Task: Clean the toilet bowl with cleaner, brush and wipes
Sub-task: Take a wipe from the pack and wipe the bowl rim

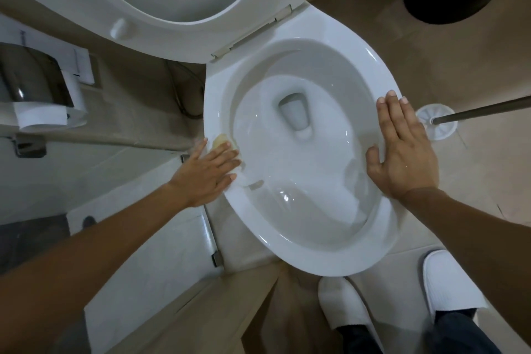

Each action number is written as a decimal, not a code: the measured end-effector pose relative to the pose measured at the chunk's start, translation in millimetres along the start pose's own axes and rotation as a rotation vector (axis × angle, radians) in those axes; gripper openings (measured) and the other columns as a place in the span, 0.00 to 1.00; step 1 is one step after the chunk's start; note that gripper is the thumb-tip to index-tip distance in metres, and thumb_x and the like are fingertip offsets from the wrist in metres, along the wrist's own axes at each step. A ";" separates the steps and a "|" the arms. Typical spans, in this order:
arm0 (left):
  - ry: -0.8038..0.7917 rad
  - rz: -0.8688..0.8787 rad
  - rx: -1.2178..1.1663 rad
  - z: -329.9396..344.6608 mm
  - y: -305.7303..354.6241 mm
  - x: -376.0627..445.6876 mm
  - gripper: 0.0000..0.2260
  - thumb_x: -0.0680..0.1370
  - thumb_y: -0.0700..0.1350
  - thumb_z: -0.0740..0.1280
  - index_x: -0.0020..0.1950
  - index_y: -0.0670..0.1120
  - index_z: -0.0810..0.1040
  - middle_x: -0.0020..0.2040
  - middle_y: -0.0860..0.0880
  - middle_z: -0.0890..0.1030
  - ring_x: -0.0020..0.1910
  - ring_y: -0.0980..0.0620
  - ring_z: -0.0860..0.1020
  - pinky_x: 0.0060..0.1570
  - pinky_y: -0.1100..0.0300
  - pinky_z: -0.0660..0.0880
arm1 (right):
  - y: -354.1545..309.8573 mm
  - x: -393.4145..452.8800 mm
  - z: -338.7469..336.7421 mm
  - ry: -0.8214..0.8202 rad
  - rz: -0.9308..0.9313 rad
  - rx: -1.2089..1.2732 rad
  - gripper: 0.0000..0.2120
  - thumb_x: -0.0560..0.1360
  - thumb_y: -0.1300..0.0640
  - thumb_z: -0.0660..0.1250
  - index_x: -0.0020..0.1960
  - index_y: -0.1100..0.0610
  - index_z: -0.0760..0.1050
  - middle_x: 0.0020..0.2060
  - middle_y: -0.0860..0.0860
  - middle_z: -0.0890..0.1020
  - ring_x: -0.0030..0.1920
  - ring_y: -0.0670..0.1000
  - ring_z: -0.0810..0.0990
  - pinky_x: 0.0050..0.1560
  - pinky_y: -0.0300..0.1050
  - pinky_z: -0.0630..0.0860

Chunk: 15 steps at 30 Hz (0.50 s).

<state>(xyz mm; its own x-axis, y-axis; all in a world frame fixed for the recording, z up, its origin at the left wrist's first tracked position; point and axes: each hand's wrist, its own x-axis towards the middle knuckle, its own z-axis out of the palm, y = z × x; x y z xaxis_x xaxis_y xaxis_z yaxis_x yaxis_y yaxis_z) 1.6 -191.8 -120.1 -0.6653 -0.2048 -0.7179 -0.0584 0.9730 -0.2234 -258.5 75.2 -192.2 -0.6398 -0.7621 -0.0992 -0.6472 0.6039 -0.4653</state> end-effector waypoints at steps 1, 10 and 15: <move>-0.005 0.006 -0.014 1.0 5.5 -5.7 0.29 0.82 0.56 0.37 0.69 0.50 0.72 0.70 0.49 0.72 0.72 0.48 0.65 0.70 0.39 0.58 | 0.3 0.2 0.3 0.000 -0.001 0.002 0.36 0.72 0.52 0.55 0.78 0.57 0.49 0.78 0.52 0.52 0.77 0.52 0.49 0.75 0.55 0.54; -0.009 0.008 0.091 -12.3 -21.6 13.1 0.25 0.81 0.52 0.42 0.69 0.49 0.72 0.70 0.47 0.71 0.72 0.47 0.66 0.69 0.37 0.56 | 1.4 0.0 2.0 0.022 -0.013 0.002 0.36 0.72 0.52 0.55 0.78 0.57 0.49 0.78 0.52 0.51 0.78 0.52 0.49 0.75 0.55 0.54; 0.039 0.048 -0.033 4.4 10.2 -6.3 0.25 0.82 0.53 0.41 0.71 0.49 0.70 0.71 0.48 0.70 0.73 0.47 0.63 0.70 0.37 0.56 | 2.3 -0.3 1.3 0.023 -0.017 -0.004 0.36 0.73 0.52 0.54 0.78 0.57 0.49 0.78 0.53 0.51 0.78 0.53 0.49 0.75 0.55 0.54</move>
<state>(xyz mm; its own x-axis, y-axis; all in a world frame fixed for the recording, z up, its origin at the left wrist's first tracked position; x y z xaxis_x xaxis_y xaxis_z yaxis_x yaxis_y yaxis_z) 8.5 -181.0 -120.7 -0.6965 -0.1541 -0.7008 -0.0501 0.9847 -0.1667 -259.4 76.5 -194.4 -0.6382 -0.7666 -0.0707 -0.6596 0.5919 -0.4633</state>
